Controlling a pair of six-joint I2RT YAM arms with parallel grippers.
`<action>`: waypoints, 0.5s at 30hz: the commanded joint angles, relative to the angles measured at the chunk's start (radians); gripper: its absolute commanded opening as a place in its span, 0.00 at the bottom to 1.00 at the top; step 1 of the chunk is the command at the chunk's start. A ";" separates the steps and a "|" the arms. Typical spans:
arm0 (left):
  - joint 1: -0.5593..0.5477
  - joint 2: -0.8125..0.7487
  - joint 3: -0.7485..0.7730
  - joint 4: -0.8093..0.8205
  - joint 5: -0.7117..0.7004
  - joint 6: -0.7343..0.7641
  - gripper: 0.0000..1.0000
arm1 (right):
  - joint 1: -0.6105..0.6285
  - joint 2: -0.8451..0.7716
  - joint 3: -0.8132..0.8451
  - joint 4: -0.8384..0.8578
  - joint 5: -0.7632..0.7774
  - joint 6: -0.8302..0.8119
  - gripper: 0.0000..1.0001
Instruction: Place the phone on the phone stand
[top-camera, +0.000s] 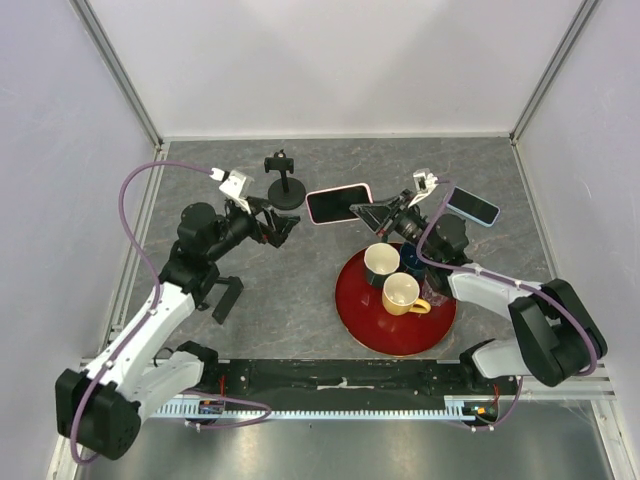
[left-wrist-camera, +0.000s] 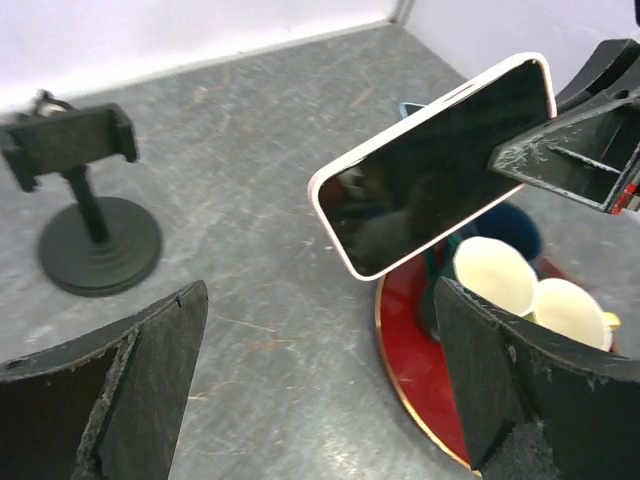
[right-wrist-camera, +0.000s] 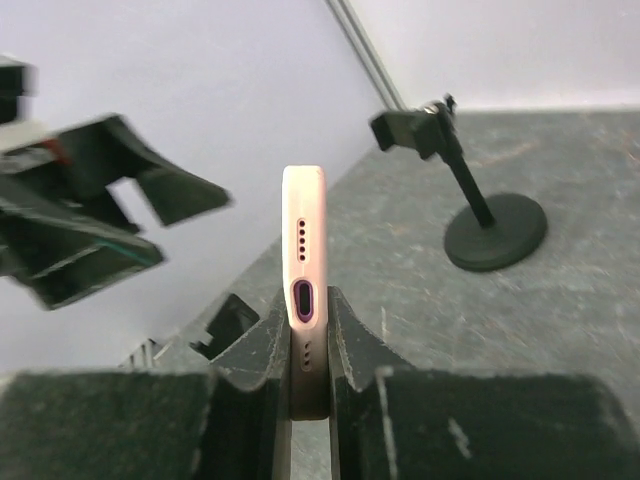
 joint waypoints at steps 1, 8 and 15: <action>0.103 0.077 -0.022 0.255 0.342 -0.251 0.99 | -0.004 -0.058 -0.008 0.277 -0.049 0.089 0.00; 0.124 0.161 -0.095 0.602 0.642 -0.434 0.93 | -0.004 0.036 0.002 0.541 -0.157 0.276 0.00; 0.123 0.216 -0.100 0.682 0.686 -0.491 0.88 | 0.030 0.056 0.007 0.600 -0.165 0.293 0.00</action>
